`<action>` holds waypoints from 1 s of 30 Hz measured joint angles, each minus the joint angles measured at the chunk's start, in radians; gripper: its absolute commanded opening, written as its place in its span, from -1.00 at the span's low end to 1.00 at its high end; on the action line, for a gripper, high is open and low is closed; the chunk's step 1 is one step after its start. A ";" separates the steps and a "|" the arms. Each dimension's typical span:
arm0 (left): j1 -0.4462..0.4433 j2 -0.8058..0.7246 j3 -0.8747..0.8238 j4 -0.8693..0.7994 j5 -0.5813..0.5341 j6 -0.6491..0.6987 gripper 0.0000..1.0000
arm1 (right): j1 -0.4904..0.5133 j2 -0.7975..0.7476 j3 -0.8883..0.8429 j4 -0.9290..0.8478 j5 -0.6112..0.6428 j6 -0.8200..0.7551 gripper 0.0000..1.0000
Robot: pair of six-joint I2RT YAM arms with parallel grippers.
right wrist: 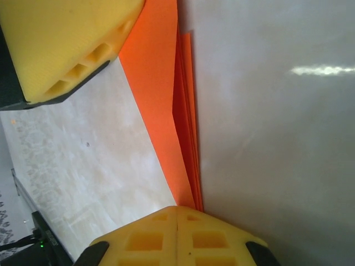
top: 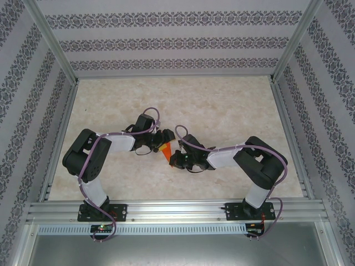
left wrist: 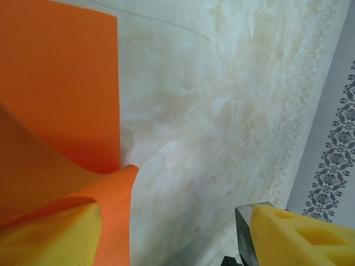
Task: Fold a paper plane with a square sheet of paper (pick it up from the middle)
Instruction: Fold the wing for the fifth time at the center of the table.
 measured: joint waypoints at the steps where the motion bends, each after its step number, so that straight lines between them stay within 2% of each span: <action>1: 0.000 0.000 0.000 -0.001 0.001 0.000 0.45 | 0.003 -0.006 0.000 -0.013 0.003 -0.004 -0.93; 17: 0.000 0.006 0.011 -0.021 0.006 0.003 0.45 | 0.013 -0.137 0.008 -0.187 0.031 -0.026 -0.87; 22: 0.000 0.006 0.011 -0.021 0.008 0.003 0.45 | 0.007 -0.137 0.061 -0.121 0.056 -0.013 -0.85; 30: 0.000 0.006 0.013 -0.022 0.008 0.004 0.45 | 0.002 0.011 0.077 0.061 0.118 0.065 -0.88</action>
